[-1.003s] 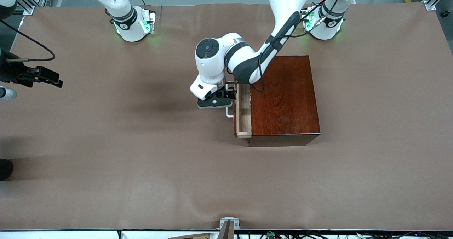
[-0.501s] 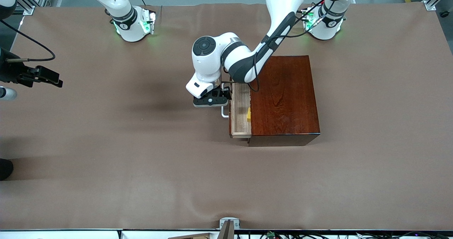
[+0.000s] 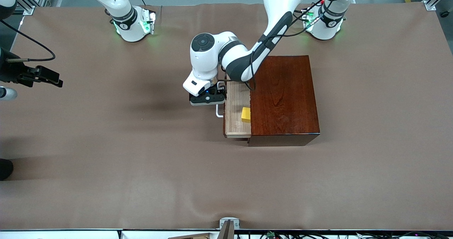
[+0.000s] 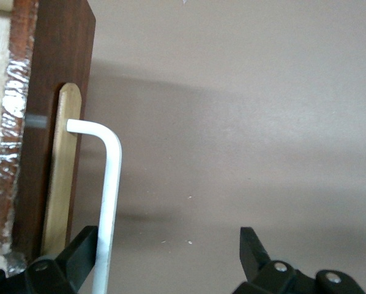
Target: Open drawer, take yellow block, close drawer
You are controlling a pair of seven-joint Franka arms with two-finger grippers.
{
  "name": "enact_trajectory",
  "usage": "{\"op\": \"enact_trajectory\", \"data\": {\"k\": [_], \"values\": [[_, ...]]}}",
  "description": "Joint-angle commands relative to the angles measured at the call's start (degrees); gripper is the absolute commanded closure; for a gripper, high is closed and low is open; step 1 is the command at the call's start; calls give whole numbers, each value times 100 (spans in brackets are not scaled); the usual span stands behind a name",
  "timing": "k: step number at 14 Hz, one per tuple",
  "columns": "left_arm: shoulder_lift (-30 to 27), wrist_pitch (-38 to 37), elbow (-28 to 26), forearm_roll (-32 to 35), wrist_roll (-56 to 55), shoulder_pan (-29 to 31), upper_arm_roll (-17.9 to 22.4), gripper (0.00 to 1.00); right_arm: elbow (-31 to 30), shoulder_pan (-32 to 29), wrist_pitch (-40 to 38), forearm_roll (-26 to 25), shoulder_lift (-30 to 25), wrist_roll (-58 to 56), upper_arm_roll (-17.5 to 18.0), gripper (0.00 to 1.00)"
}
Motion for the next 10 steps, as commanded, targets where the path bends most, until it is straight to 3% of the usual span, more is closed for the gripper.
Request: {"op": "enact_trajectory", "data": {"k": [1, 6, 10], "values": [[303, 343, 480, -235, -272, -229, -125, 0, -108, -6, -12, 9, -111, 23, 3, 0], [303, 852, 489, -235, -281, -246, -125, 0, -117, -6, -12, 9, -111, 23, 3, 0], [154, 757, 436, -200, -421, -238, -28, 0, -117, -6, -12, 9, -111, 23, 3, 0]]}}
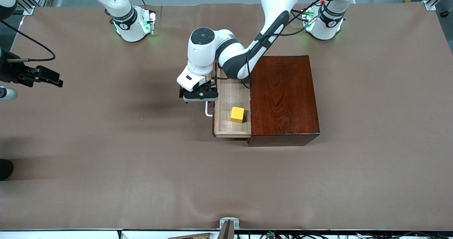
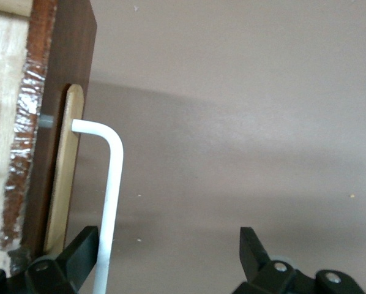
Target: Open drawer, take yellow block, close drawer
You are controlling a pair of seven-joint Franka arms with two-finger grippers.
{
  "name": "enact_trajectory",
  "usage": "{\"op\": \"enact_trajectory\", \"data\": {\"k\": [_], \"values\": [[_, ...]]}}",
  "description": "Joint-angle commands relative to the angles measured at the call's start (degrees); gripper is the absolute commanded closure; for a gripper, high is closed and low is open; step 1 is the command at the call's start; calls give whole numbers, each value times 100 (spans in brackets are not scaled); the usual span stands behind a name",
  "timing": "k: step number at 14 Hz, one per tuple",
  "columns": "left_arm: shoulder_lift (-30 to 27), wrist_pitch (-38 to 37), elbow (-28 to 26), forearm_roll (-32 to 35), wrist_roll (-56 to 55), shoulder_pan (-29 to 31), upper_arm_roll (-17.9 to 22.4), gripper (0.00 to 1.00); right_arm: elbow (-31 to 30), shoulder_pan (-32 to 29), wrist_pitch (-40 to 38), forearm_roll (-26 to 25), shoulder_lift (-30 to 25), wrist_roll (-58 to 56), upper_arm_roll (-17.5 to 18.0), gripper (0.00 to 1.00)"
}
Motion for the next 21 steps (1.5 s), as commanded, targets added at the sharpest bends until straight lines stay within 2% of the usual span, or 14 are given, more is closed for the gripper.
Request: {"op": "enact_trajectory", "data": {"k": [1, 6, 8, 14, 17, 21], "values": [[55, -25, 359, -83, -211, -60, 5, 0, -110, -6, -6, 9, -102, 24, 4, 0], [-296, -525, 358, -91, -220, 124, 5, 0, -110, -15, -14, 9, -102, 24, 4, 0], [-638, -1086, 341, -118, -246, 474, 5, 0, -110, -15, -6, 9, -102, 24, 4, 0], [-1455, -2467, 140, -109, 25, 2161, -38, 0, -14, 212, 38, 61, -128, 154, 65, 0], [-1720, -2644, 16, -127, 718, 3040, -82, 0, 144, 870, 56, 131, -129, 1100, 74, 0], [-2571, -2882, -650, -309, 1763, 4077, -170, 0, 312, 2109, 292, 315, -6, 3883, 83, 0]]}}
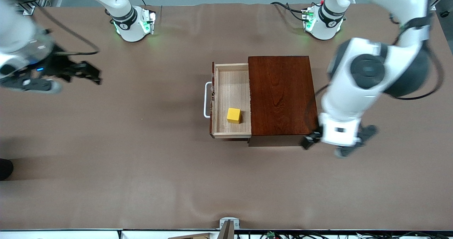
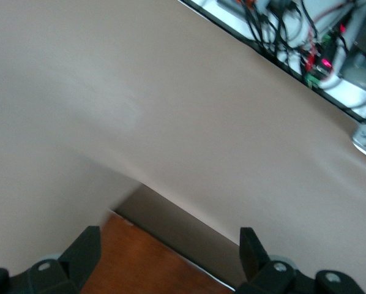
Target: Open drawer, take yellow block, close drawer
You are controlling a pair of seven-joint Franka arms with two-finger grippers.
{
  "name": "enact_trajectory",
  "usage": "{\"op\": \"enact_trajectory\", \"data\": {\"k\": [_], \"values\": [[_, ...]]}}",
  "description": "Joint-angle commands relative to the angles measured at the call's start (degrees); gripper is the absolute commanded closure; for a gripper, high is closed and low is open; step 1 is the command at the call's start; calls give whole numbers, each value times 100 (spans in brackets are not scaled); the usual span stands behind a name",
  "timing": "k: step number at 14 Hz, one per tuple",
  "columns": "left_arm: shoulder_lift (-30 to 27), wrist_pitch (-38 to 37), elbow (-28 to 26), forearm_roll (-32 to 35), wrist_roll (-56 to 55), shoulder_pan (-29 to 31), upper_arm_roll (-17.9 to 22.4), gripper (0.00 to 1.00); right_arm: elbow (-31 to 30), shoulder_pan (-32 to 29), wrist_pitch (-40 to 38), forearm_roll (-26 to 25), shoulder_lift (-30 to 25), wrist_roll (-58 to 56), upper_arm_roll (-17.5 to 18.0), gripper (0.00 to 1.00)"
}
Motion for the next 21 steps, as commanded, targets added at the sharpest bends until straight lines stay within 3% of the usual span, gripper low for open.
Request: {"op": "enact_trajectory", "data": {"k": [1, 5, 8, 14, 17, 21], "values": [[-1005, -56, -996, -354, 842, 668, -168, 0, 56, 772, 254, 209, 103, 1941, -61, 0], [-2139, -56, -2069, -679, 2117, 1223, -116, 0, 144, 1484, 905, 649, 655, 4676, -61, 0], [-2817, -239, -2536, -882, 3268, 1171, 323, 0, 267, 1855, 1589, 685, 1218, 6049, -61, 0], [-2774, -1319, -1967, -927, 5361, 1128, 526, 0, 425, 2163, 2951, 825, 2282, 8694, -53, 0], [-2765, -1900, -1772, -1040, 5776, 1119, 535, 0, 434, 2496, 3734, 931, 2747, 10013, -61, 0], [-2765, -2060, -1728, -1428, 6005, 1171, 737, 0, 460, 2602, 4324, 940, 3161, 10586, -61, 0]]}}
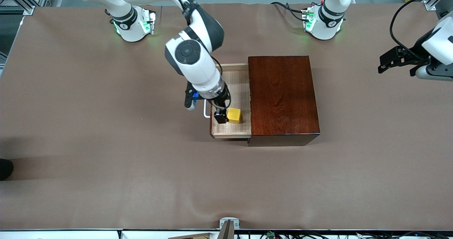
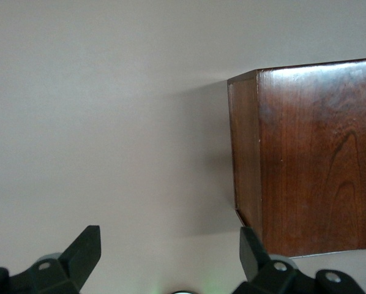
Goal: Open drawer, take yellow block, close drawer
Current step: 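Grasp the yellow cube in the drawer with the right gripper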
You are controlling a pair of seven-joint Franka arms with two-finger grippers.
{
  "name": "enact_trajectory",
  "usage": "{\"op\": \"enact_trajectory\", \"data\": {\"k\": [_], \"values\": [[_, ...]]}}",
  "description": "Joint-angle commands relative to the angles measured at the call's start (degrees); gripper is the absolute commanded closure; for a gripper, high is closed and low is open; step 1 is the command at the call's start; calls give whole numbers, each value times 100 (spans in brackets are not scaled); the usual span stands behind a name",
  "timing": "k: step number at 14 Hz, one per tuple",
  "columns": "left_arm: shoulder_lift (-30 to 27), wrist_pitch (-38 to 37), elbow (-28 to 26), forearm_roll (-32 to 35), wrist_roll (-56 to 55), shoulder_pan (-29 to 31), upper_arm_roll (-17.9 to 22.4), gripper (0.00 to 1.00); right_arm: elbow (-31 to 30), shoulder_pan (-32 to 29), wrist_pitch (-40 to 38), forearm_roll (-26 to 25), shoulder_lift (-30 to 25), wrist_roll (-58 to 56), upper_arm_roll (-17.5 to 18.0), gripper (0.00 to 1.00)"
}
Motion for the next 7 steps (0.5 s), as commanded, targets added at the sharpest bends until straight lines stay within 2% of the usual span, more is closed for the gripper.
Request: {"op": "enact_trajectory", "data": {"k": [1, 4, 7], "values": [[108, -158, 198, -89, 160, 7, 43, 0, 239, 82, 93, 123, 281, 353, -79, 0], [162, -158, 208, -36, 143, 7, 25, 0, 248, 127, 189, 114, 413, 521, -88, 0], [171, -167, 199, 376, 90, -28, -106, 0, 239, 127, 453, 123, 545, 530, -88, 0]]}}
